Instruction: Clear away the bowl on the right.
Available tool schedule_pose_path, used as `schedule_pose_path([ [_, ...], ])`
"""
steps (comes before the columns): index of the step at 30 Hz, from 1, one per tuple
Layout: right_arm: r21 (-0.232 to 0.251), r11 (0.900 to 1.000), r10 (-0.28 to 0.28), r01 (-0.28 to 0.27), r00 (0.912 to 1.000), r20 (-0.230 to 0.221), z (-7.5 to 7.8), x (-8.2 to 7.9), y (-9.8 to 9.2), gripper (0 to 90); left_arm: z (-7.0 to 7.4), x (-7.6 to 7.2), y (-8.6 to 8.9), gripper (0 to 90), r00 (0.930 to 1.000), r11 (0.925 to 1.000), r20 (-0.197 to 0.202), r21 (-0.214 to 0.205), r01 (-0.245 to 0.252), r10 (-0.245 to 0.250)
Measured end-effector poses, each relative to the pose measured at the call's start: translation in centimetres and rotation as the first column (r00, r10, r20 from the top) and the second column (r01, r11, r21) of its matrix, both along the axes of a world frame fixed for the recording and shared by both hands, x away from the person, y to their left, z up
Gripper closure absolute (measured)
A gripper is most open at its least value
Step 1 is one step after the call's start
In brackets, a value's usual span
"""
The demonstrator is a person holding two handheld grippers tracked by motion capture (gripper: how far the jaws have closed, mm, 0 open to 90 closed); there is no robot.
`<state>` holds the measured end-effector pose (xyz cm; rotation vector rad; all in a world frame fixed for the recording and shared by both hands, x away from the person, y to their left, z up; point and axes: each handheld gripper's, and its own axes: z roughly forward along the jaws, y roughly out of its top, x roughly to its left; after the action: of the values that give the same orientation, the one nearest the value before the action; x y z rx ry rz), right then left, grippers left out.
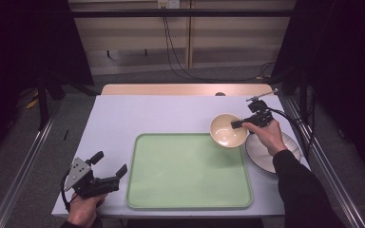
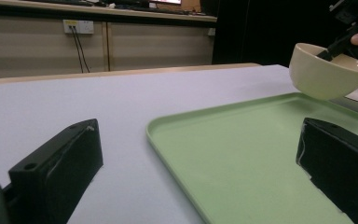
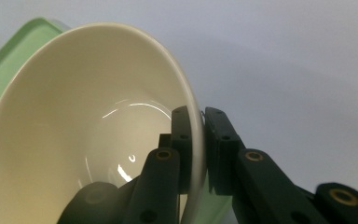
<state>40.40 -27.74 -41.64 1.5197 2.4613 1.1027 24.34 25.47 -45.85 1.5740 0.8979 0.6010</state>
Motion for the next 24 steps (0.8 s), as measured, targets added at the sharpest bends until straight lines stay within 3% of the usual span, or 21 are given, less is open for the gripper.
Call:
schedule_pose_path([
  [24,-0.063,0.998,-0.001,-0.004,0.9974,-0.072,-2.3,0.7,0.2,83.0,0.0,0.0,0.0,0.3,1.0,1.0,-0.001,-0.004,0.005,-0.005],
])
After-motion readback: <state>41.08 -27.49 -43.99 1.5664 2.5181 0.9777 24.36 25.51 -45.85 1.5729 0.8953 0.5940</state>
